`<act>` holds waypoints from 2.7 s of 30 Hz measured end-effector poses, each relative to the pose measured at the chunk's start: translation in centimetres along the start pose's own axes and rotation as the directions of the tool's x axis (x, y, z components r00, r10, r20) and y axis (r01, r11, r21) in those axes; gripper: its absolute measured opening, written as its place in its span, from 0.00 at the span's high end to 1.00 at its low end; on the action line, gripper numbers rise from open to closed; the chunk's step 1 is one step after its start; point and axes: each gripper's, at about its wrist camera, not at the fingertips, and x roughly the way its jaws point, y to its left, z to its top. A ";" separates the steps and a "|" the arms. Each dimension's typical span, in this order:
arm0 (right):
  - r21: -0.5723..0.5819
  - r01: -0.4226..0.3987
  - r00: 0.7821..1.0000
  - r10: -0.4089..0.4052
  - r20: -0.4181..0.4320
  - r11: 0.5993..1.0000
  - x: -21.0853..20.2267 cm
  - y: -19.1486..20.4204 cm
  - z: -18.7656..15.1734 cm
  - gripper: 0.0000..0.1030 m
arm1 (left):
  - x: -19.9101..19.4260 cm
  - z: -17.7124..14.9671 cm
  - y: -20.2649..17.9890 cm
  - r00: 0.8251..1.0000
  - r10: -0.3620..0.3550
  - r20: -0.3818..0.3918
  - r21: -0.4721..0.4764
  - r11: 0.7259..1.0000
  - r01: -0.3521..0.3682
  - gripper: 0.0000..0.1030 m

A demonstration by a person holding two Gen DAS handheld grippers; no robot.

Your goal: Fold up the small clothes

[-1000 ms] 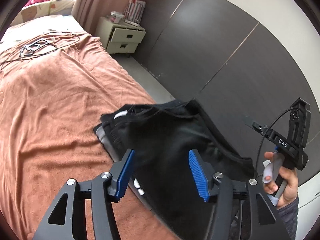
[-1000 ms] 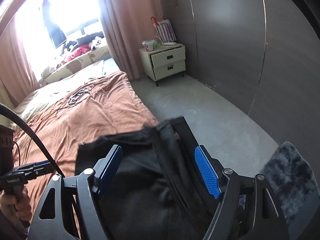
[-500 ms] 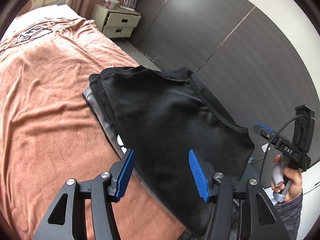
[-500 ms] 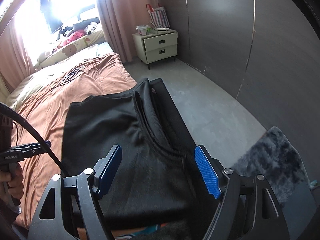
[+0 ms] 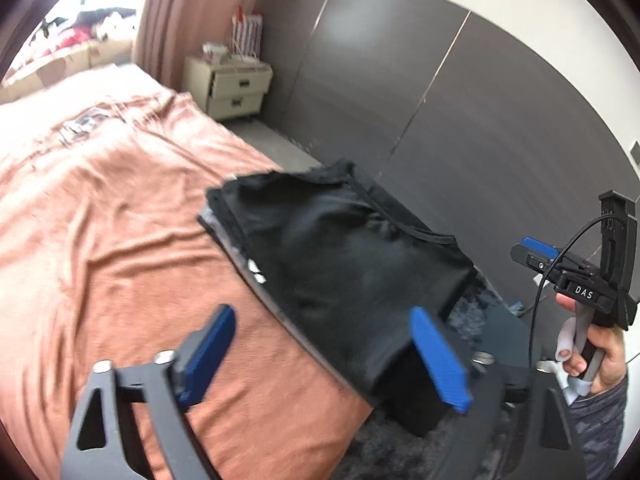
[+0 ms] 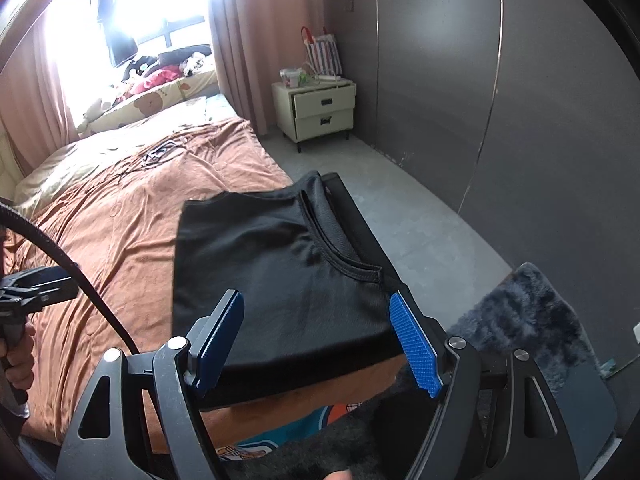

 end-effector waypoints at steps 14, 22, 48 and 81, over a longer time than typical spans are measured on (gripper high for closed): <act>-0.013 0.012 0.996 -0.011 0.083 1.000 -8.0 6.2 -5.3 0.00 | -13.6 -6.1 0.2 0.983 0.108 0.149 0.012 0.994 -0.111 0.00; -0.052 -0.033 0.995 0.038 0.096 0.998 -11.7 8.8 -7.8 0.00 | -20.2 -10.0 1.0 0.960 0.168 0.223 -0.015 0.985 -0.169 0.00; -0.131 -0.123 0.972 0.146 0.184 0.984 -19.8 14.3 -17.4 0.00 | -33.5 -23.3 -0.4 0.861 0.281 0.424 -0.011 0.952 -0.305 0.00; -0.176 -0.187 0.944 0.227 0.240 0.966 -19.2 19.1 -30.0 0.00 | -40.5 -40.3 3.3 0.766 0.430 0.478 -0.134 0.898 -0.420 0.00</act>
